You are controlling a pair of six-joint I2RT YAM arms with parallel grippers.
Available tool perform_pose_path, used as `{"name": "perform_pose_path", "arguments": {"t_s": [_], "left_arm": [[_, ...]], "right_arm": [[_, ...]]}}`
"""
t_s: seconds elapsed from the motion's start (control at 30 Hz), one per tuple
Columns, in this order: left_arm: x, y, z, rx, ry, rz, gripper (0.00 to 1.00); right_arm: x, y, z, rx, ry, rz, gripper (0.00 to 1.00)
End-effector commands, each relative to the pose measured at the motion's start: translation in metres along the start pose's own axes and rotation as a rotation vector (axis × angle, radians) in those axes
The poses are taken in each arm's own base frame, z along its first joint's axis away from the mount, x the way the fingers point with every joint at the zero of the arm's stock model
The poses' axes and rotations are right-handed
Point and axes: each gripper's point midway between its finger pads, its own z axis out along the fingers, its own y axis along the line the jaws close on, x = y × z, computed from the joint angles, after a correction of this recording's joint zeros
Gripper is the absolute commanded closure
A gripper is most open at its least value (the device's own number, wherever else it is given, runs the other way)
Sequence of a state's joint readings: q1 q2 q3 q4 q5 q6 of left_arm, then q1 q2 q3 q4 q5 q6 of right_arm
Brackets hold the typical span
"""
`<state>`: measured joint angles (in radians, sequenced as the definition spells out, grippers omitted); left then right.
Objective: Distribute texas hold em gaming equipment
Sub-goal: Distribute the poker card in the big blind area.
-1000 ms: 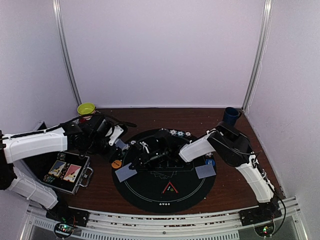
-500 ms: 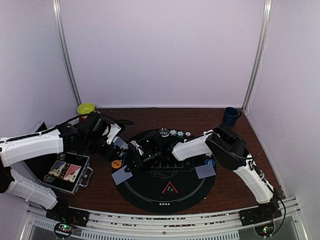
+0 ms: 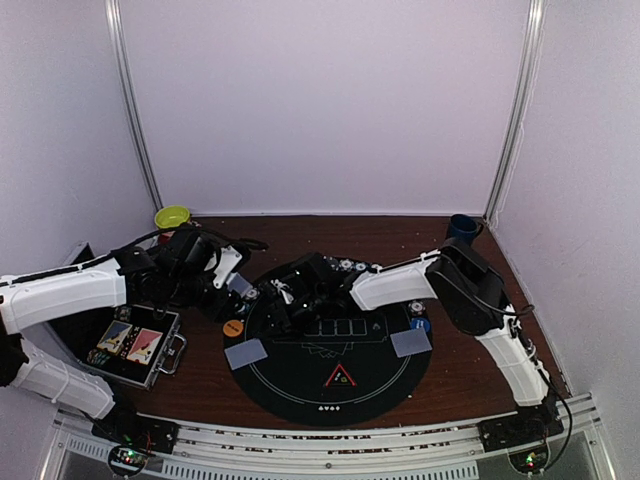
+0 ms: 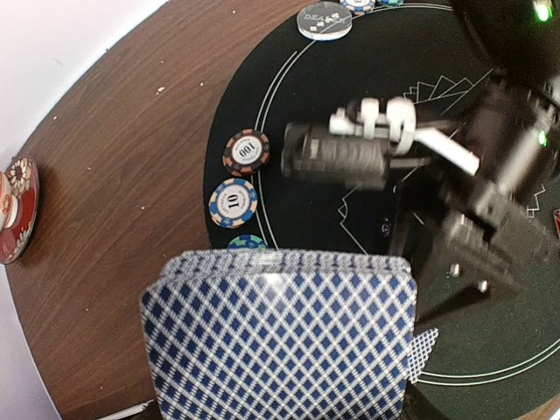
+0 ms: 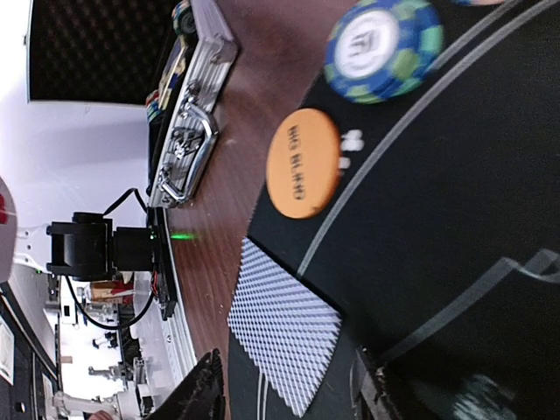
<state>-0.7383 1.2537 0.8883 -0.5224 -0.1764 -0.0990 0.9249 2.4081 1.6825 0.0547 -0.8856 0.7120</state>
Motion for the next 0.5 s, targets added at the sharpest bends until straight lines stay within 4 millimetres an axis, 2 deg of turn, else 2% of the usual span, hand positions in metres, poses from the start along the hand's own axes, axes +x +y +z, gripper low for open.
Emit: {"name": "perform_pose_path", "arguments": {"t_s": [0.0, 0.17, 0.3, 0.47], "left_arm": [[-0.015, 0.000, -0.001, 0.014, -0.055, -0.002, 0.43], [-0.019, -0.008, -0.003, 0.060, -0.064, 0.010, 0.43], [-0.025, -0.020, -0.004, 0.119, -0.072, 0.030, 0.43], [-0.033, -0.046, -0.003, 0.203, -0.073, 0.082, 0.42]], "right_arm": [[-0.032, -0.001, -0.050, 0.065, -0.095, -0.024, 0.48], [-0.068, 0.013, -0.101, 0.039, -0.190, -0.043, 0.45], [-0.093, 0.041, -0.138, -0.060, -0.246, -0.068, 0.43], [-0.092, 0.085, -0.153, -0.226, -0.231, -0.088, 0.40]]}}
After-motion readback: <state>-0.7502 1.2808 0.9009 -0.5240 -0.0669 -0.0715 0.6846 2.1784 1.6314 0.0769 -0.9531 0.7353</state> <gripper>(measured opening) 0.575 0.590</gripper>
